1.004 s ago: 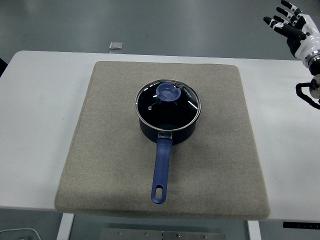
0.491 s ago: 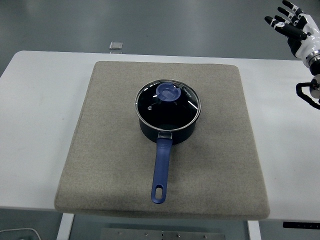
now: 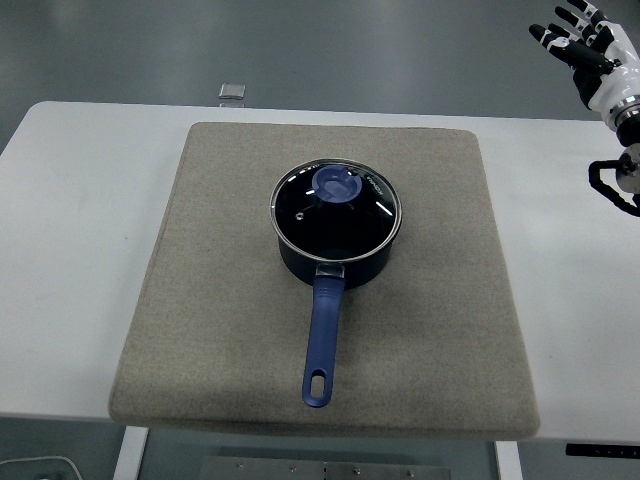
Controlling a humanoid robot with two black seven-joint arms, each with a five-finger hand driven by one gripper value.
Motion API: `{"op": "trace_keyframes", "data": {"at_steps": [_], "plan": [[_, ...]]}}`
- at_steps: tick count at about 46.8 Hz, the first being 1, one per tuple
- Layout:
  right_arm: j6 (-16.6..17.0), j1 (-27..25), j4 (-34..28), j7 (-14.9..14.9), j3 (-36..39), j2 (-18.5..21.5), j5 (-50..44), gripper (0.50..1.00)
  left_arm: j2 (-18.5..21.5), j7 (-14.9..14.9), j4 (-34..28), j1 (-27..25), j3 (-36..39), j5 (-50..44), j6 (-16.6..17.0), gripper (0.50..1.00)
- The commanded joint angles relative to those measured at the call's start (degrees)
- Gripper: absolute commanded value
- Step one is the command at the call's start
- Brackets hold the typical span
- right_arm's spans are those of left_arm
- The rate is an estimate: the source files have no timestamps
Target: Lift the pot lid and place it to the right of the pot.
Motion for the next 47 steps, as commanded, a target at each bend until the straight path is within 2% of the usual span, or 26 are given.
{"op": "trace_keyframes", "data": {"at_steps": [1,32,47], "plan": [[-0.3,-0.1,0.0,0.0,0.0,-0.1,0.0,0.909,0.0,0.0,0.0,0.1,0.0,0.0,0.0,1.000],[-0.3,-1.6,0.1,-0.1,-0.1,-0.4,-0.7,0.911,0.0,0.0,0.0,0.1,0.0,0.0,0.0,1.000],[1.7,-1.8,0.1,-0.2,-0.5,-1.0,-1.0,0.909,0.0,0.0,0.0,0.1,0.0,0.0,0.0,1.000]]}}
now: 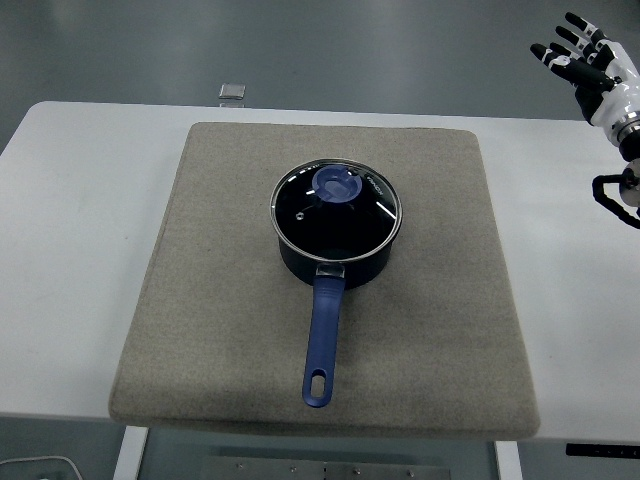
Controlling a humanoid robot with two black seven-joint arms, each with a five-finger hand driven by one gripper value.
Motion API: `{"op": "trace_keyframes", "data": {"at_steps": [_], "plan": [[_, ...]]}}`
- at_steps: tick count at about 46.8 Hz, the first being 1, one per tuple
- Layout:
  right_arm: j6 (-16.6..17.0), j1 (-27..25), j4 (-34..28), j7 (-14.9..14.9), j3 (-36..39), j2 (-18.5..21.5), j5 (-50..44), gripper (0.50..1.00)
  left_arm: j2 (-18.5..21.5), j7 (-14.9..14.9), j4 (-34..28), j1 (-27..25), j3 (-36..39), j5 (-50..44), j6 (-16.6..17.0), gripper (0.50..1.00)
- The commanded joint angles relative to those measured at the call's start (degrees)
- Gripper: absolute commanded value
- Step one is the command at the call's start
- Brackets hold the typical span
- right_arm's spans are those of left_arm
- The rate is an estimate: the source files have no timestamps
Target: Lift the pot lid and place it to the right of the pot.
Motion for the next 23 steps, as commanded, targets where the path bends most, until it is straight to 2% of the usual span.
{"op": "trace_keyframes", "data": {"at_steps": [1,8,16,23], "plan": [[0.4,0.1,0.0,0.0,-0.2,-0.1,-0.5,0.909,0.0,0.0,0.0,0.0,0.0,0.0,0.0,1.000],[0.9,0.3,0.0,0.2,-0.1,-0.1,-5.3,0.909,0.0,0.0,0.0,0.0,0.0,0.0,0.0,1.000],[3.1,0.2,0.0,0.4,-0.2,-0.1,-8.1,0.911,0.0,0.0,0.0,0.0,0.0,0.0,0.0,1.000],[4.5,0.0,0.0,0.4,-0.1,-1.7,-11.7,0.909,0.0,0.0,0.0,0.0,0.0,0.0,0.0,1.000]]}}
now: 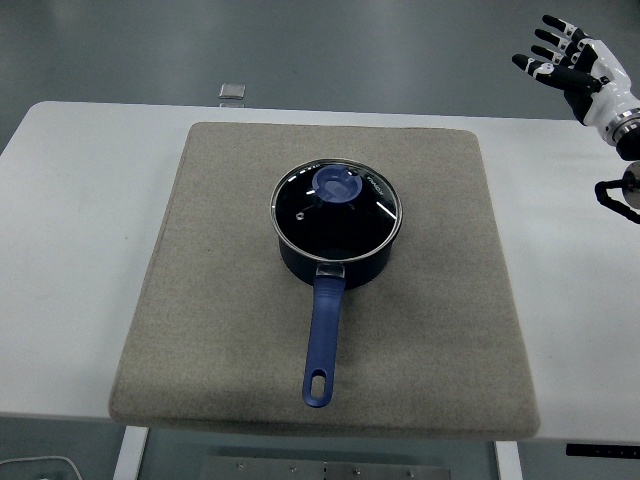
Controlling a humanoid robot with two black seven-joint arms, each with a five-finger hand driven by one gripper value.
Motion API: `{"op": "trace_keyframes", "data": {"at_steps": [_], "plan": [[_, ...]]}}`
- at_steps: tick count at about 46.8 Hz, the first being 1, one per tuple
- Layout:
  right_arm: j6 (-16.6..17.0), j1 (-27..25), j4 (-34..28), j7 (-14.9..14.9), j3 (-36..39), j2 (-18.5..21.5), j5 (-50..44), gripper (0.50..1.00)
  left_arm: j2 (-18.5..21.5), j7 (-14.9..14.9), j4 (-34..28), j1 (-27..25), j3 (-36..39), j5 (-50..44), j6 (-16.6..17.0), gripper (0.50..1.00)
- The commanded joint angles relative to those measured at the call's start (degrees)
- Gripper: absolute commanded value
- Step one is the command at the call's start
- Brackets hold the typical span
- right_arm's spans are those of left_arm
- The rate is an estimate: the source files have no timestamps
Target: Lift the pot lid and place it to the right of the pot.
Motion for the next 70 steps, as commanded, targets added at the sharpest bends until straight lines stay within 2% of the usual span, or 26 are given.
{"op": "trace_keyframes", "data": {"at_steps": [1,5,11,16,25,43,46,52,70], "plan": [[0.9,0.0,0.0,0.0,0.1,-0.9,-2.0,0.911,0.0,0.0,0.0,0.0,0.0,0.0,0.0,1.000],[2.2,0.1,0.1,0.1,0.1,-1.6,-2.4,0.909,0.0,0.0,0.0,0.0,0.0,0.0,0.0,1.000],[6.0,0.6,0.1,0.1,0.1,-2.2,-2.6,0.909,0.0,0.0,0.0,0.0,0.0,0.0,0.0,1.000],[7.2,1.0,0.2,0.3,0.1,-3.1,-4.2,0.909,0.0,0.0,0.0,0.0,0.0,0.0,0.0,1.000],[10.8,4.0,0.3,5.3,0.1,-4.4,-11.4,0.909,0.0,0.0,0.0,0.0,0.0,0.0,0.0,1.000],[21.2,9.2,1.6,11.1,0.1,-6.7,-18.3,0.909,0.0,0.0,0.0,0.0,0.0,0.0,0.0,1.000],[21.9,9.4,2.5,12.4,0.1,-7.2,-20.1,0.909,0.0,0.0,0.0,0.0,0.0,0.0,0.0,1.000],[23.3,10.2,5.3,12.5,0.1,-7.8,-23.2,0.909,0.0,0.0,0.0,0.0,0.0,0.0,0.0,1.000],[22.8,11.8,12.0,12.5,0.4,-9.0,-35.4,0.909,0.0,0.0,0.0,0.0,0.0,0.0,0.0,1.000]]}}
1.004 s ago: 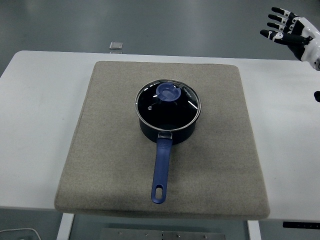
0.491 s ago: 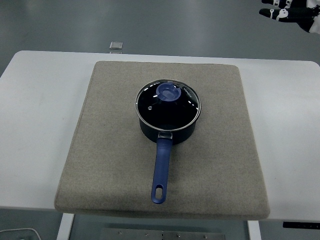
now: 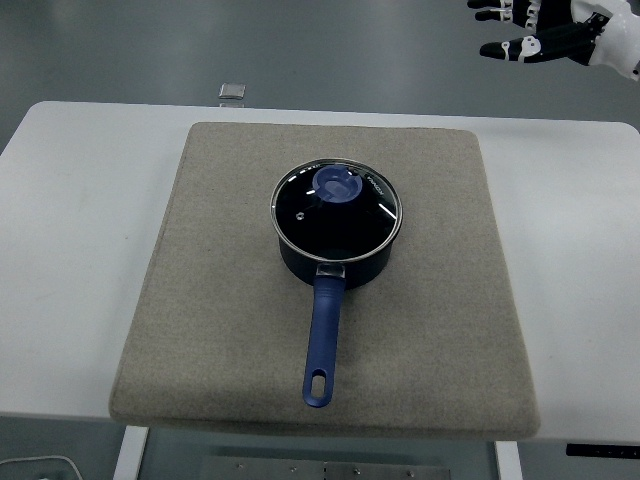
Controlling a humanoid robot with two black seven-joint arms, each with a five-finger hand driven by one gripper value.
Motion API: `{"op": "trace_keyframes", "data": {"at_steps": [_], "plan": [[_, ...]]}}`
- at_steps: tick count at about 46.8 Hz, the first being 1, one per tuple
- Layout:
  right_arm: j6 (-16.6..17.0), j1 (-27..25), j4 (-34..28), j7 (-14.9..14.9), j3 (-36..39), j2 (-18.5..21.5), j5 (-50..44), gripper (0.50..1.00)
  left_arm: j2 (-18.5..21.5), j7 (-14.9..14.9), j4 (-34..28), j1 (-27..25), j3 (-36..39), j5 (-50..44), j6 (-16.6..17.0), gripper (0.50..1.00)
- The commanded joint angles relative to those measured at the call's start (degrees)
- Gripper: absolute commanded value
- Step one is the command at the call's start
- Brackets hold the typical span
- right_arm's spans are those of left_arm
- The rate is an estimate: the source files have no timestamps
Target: Lift the pot lid and place it to the right of the pot.
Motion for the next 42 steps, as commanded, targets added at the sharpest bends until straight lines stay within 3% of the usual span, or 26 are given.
{"op": "trace_keyframes", "data": {"at_steps": [1,24,42], "plan": [[-0.4,0.6,2.5,0.0,0.0,-0.7,-3.4,0.909,0.0,0.0,0.0,0.0,0.0,0.0,0.0,1.000],[-2.4,3.3,16.3,0.0,0.3,-3.2,-19.1,0.909,0.0,0.0,0.0,0.0,0.0,0.0,0.0,1.000],[-7.2,3.3,22.0,0.0,0.4,-3.1,-28.6,0.909,0.0,0.0,0.0,0.0,0.0,0.0,0.0,1.000]]}}
